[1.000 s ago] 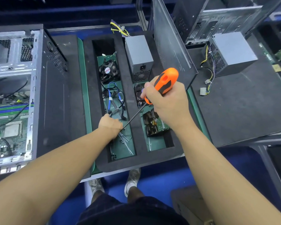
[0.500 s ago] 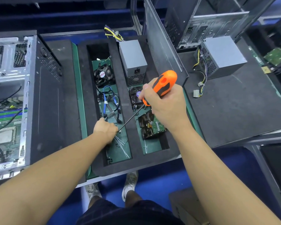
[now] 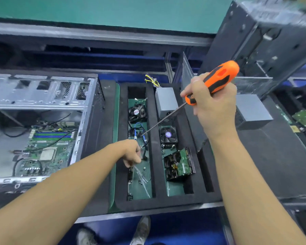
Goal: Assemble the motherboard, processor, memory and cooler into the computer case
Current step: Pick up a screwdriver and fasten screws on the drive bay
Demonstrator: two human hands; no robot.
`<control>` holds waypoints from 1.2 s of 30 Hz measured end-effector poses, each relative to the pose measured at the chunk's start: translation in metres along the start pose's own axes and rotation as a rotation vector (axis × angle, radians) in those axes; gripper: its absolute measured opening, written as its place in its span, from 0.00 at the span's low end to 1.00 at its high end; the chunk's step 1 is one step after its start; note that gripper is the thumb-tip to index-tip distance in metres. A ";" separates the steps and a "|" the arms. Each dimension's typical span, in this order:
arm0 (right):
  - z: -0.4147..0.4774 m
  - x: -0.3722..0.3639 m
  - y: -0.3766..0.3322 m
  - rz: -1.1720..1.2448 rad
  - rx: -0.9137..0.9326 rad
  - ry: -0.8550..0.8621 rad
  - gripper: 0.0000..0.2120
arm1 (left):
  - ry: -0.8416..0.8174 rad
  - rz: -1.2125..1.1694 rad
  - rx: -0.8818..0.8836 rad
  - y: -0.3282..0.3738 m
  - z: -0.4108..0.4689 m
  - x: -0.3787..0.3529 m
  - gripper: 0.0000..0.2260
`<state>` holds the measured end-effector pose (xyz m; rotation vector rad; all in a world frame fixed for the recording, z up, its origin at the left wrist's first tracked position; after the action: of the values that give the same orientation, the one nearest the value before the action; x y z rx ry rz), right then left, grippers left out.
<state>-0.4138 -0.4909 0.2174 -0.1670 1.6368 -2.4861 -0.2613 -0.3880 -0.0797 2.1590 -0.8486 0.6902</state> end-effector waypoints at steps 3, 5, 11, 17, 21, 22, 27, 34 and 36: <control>-0.001 -0.024 -0.019 0.031 0.025 -0.029 0.16 | 0.136 0.352 -0.042 -0.014 -0.014 0.017 0.05; -0.005 -0.033 -0.021 0.033 0.033 -0.023 0.17 | 0.193 0.412 -0.073 -0.022 -0.017 0.019 0.06; -0.024 -0.042 -0.003 -0.028 -0.020 -0.013 0.16 | 0.193 0.349 -0.130 -0.023 -0.012 0.000 0.07; -0.035 -0.031 0.016 -0.117 -0.082 0.029 0.18 | 0.313 0.622 -0.224 0.010 0.009 -0.036 0.02; -0.039 -0.017 0.037 -0.167 -0.110 0.050 0.22 | 0.345 0.682 -0.131 0.009 0.021 -0.053 0.09; -0.040 -0.013 0.042 -0.178 -0.109 0.053 0.23 | 0.357 0.683 -0.110 0.007 0.024 -0.054 0.09; -0.042 0.002 0.056 -0.201 -0.125 0.061 0.26 | 0.372 0.711 -0.056 0.006 0.036 -0.061 0.10; -0.042 0.007 0.064 -0.207 -0.123 0.047 0.32 | 0.394 0.699 -0.061 0.005 0.047 -0.073 0.13; -0.040 0.007 0.065 -0.211 -0.126 0.043 0.32 | 0.406 0.646 -0.050 0.003 0.051 -0.075 0.14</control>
<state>-0.4231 -0.4813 0.1420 -0.3190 1.8844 -2.5516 -0.3010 -0.4017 -0.1600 1.5948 -1.3189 1.3507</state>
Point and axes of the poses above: each hand's wrist, its own z-axis towards the middle knuckle, its own x-axis out of the back of the hand, y = z × x, the point moved 9 cm from there along z, towards the middle knuckle, and after that the axes turned 13 degrees about y, right-handed, at the moved point
